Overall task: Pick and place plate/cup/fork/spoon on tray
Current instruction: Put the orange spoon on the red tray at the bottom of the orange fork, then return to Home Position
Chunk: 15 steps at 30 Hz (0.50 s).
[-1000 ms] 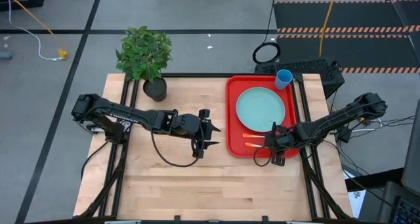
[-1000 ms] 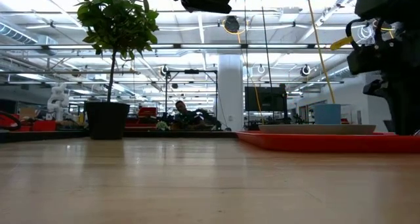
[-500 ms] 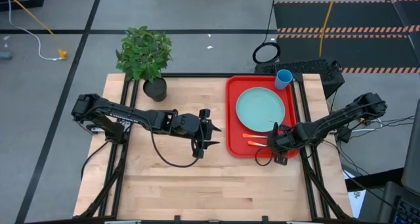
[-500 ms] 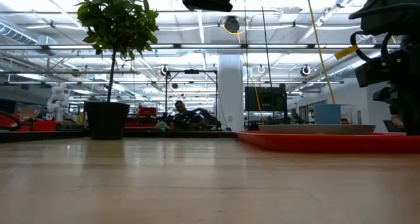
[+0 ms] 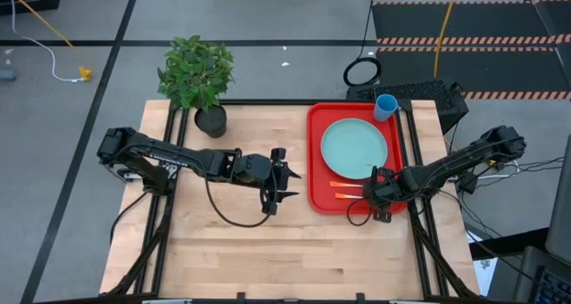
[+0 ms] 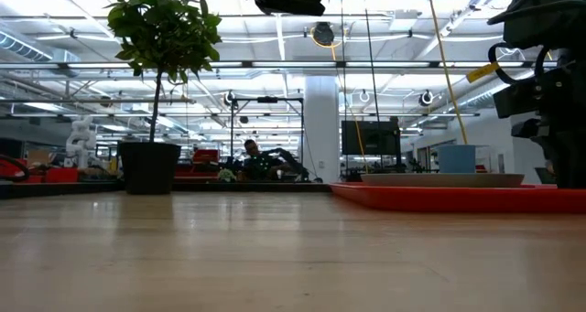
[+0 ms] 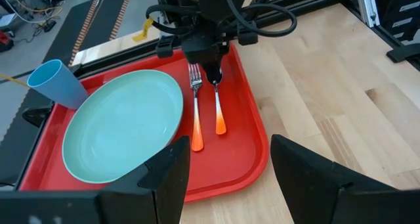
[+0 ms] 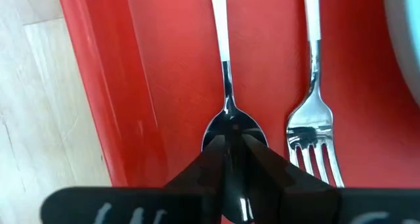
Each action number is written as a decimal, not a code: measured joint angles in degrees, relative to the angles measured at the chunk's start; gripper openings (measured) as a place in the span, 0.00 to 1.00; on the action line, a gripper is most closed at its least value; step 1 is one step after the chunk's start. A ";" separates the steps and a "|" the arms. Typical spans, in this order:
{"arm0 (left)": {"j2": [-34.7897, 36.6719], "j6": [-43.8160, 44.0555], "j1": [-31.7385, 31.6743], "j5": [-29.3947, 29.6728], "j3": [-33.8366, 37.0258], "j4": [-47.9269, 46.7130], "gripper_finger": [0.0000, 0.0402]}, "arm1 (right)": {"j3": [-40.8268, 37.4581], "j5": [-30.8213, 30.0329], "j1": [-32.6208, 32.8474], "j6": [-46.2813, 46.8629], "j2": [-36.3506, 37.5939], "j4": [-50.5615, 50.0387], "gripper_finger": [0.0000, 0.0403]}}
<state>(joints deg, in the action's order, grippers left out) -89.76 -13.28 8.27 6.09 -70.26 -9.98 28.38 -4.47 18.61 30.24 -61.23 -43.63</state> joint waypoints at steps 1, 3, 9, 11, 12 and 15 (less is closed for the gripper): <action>0.00 0.00 0.00 0.00 0.00 0.00 0.53 | 0.00 0.00 0.00 -0.30 0.00 0.04 0.09; 0.00 0.00 0.00 0.00 0.00 0.00 0.53 | 0.00 -0.01 0.00 -1.00 0.00 0.08 0.08; 0.00 -0.02 0.00 0.00 0.00 0.00 0.53 | -0.02 0.01 0.00 -0.92 1.13 0.88 0.05; 0.00 -0.02 0.00 0.00 0.00 0.00 0.53 | -0.02 0.00 0.00 -0.96 2.12 1.83 0.05; 0.00 -0.02 0.00 0.00 0.00 0.00 0.53 | -0.02 0.00 0.00 -0.98 2.74 2.25 0.05; 0.00 -0.12 0.00 0.00 0.00 0.00 0.53 | -0.02 -0.28 0.00 -1.09 4.81 2.94 0.05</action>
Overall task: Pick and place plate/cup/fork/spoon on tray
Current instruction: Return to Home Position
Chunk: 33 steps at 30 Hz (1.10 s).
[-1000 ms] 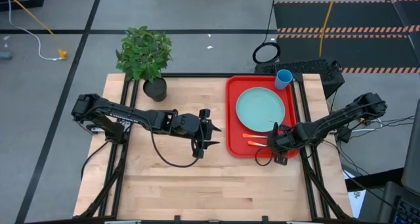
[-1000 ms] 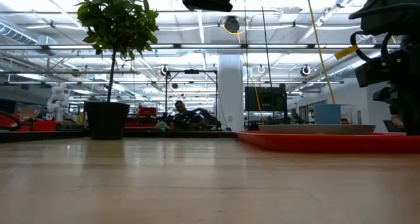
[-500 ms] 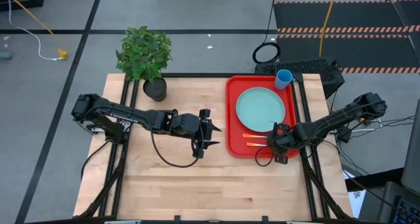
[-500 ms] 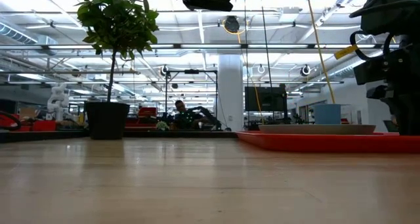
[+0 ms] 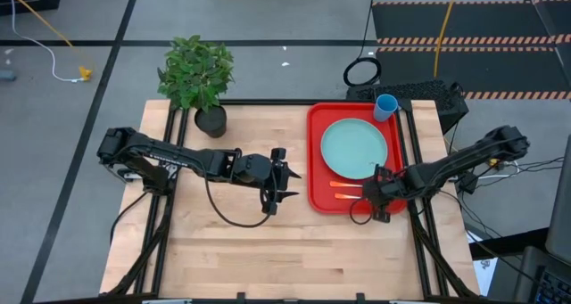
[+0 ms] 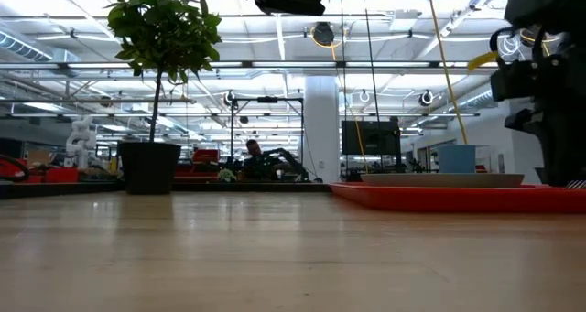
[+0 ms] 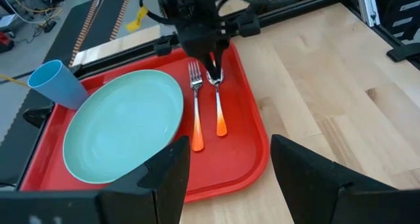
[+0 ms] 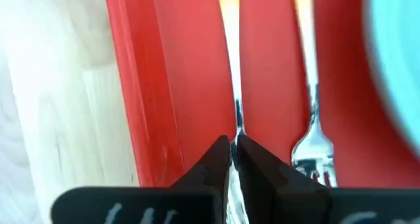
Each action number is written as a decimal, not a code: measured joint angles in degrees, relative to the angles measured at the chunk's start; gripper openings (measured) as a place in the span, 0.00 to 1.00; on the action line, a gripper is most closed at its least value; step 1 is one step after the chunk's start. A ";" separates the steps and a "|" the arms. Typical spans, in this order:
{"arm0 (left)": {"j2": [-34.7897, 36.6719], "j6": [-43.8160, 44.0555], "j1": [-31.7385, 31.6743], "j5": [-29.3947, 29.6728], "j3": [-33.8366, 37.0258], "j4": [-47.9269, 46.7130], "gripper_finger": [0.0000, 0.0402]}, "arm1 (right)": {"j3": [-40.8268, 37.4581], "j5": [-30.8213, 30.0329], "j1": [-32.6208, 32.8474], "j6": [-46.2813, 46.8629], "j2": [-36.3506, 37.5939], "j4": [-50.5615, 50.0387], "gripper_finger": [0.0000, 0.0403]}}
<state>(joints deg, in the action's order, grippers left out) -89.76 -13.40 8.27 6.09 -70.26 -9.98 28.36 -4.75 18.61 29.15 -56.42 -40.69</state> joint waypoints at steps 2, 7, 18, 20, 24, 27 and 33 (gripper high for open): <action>0.00 -0.81 0.00 0.04 0.00 0.12 0.53 | 0.00 -1.40 0.00 0.09 1.58 0.28 0.05; 0.97 -2.24 -0.11 2.90 -0.01 0.28 0.53 | 0.25 -7.55 -0.04 -1.81 5.86 5.47 0.05; 4.24 6.03 -6.34 10.96 0.94 -14.55 0.53 | 0.37 -8.46 -6.00 -31.10 11.59 26.42 0.01; 4.26 5.94 -7.57 10.66 2.78 -12.97 0.53 | 0.37 -7.03 -8.47 -36.76 12.24 28.25 0.01; 4.98 6.18 -9.64 10.45 6.98 -7.92 0.53 | 0.38 -3.21 -13.90 -41.93 13.11 29.85 0.00; 6.62 6.59 -9.94 10.47 10.32 -6.43 0.53 | -0.67 2.75 -17.71 -43.50 13.61 30.57 0.00; 11.43 6.80 -6.65 10.30 17.63 4.58 0.53 | -7.48 10.95 -23.44 -46.14 14.45 41.15 0.00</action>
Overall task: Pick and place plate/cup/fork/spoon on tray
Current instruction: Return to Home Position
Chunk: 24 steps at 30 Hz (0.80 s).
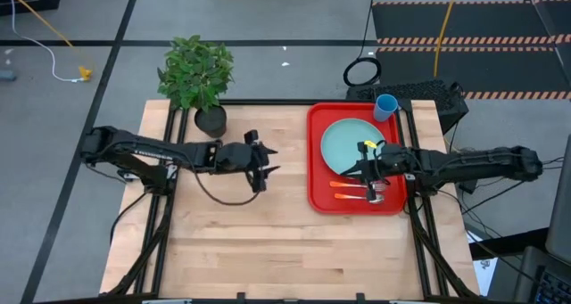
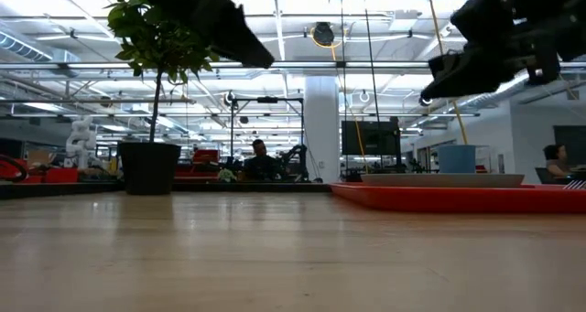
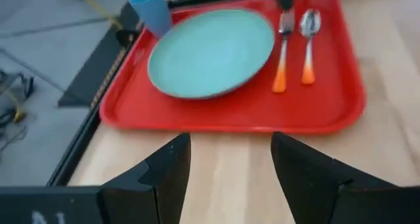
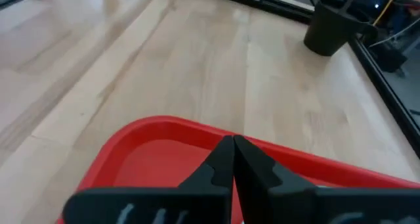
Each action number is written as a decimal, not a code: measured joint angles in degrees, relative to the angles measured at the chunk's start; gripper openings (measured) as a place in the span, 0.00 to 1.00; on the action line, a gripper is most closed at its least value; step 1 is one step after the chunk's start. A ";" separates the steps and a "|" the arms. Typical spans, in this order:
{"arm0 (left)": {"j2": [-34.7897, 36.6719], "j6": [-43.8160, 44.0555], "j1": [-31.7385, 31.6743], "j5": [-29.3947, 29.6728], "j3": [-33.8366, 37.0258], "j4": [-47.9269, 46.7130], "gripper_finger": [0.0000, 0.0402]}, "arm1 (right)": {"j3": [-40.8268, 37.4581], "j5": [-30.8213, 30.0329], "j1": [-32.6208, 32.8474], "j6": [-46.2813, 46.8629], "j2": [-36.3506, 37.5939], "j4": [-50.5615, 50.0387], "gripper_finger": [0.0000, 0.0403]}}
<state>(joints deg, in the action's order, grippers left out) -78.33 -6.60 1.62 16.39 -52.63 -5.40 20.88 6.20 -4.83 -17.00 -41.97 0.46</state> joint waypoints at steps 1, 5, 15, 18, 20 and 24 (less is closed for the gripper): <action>1.01 0.14 0.70 -0.01 1.81 1.67 0.53 | -1.27 0.60 -0.68 -0.37 0.08 1.44 0.00; 4.44 1.72 3.65 0.08 9.66 9.35 0.52 | -5.28 1.63 -2.99 -0.70 1.37 6.21 0.00; 10.62 -1.91 5.29 -1.17 27.75 30.89 0.21 | -10.15 4.28 -7.42 -4.07 6.98 9.06 0.00; 12.83 -2.64 4.70 -1.46 31.69 34.62 0.12 | -11.63 4.34 -8.57 -2.83 7.80 11.60 0.00; 14.14 -3.20 4.37 -1.48 34.00 37.31 0.07 | -13.04 4.37 -8.73 -1.98 8.00 14.16 0.00; 15.87 -2.80 3.39 -3.41 38.44 43.64 0.01 | -15.62 4.38 -8.71 -1.35 8.01 19.09 0.00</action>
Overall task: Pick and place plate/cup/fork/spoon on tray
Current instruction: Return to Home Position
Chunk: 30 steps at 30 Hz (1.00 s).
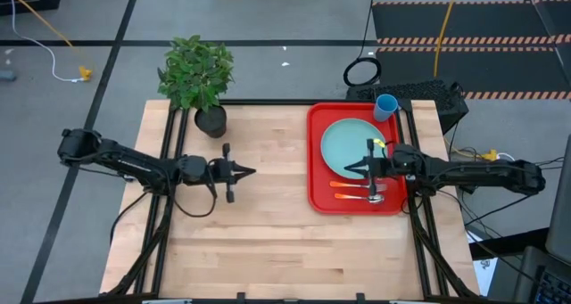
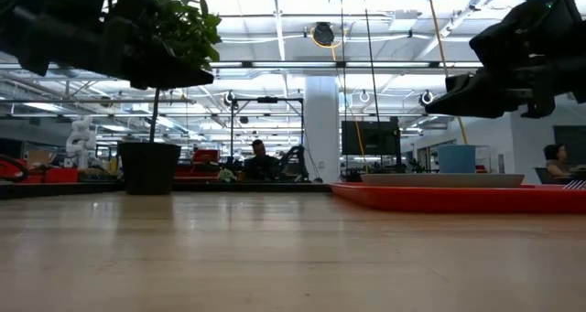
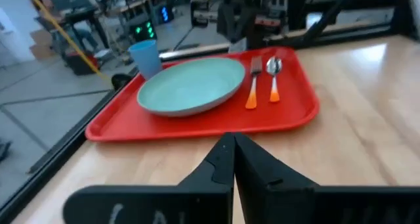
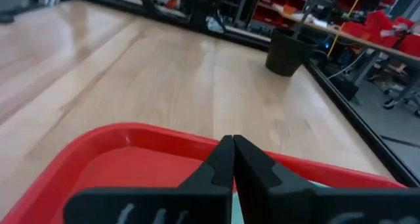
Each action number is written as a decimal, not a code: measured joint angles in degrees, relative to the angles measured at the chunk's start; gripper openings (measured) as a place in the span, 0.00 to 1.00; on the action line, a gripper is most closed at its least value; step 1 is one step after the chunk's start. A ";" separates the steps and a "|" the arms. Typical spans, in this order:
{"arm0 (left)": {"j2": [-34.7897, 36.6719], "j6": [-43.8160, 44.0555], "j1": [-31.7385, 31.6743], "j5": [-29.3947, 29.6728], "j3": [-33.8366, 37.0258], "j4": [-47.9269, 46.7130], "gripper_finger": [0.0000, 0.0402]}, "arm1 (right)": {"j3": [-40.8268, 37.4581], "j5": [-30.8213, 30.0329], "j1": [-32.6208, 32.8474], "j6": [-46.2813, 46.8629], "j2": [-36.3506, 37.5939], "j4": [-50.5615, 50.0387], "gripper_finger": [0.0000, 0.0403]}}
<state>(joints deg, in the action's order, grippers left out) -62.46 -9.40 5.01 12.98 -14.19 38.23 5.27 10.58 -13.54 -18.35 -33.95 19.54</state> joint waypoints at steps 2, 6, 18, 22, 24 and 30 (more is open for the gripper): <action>0.00 0.25 -0.26 -1.32 2.15 2.93 0.02 | -1.31 0.02 0.15 1.44 0.00 2.93 0.00; -0.04 1.28 -0.26 -1.38 6.07 7.38 0.03 | -3.07 0.05 0.26 4.58 0.13 6.95 0.00; 0.68 2.54 -0.23 -0.44 13.67 18.66 0.01 | -3.35 -0.23 0.92 8.27 2.44 3.74 0.00; 1.00 2.00 -0.23 -0.44 13.67 16.96 0.01 | -3.40 -0.44 2.00 10.38 4.05 0.92 0.00; 1.72 2.08 -0.23 -0.44 13.67 16.04 0.03 | -3.40 -1.43 3.26 11.19 5.40 -0.21 0.00; 4.74 2.96 -0.23 -0.44 13.67 12.58 0.03 | -3.42 -7.77 7.28 12.29 12.93 -7.43 0.00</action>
<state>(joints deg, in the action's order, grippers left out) -57.71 -6.44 4.78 12.53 -0.51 50.82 1.85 2.81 -6.26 -6.06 -21.03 12.12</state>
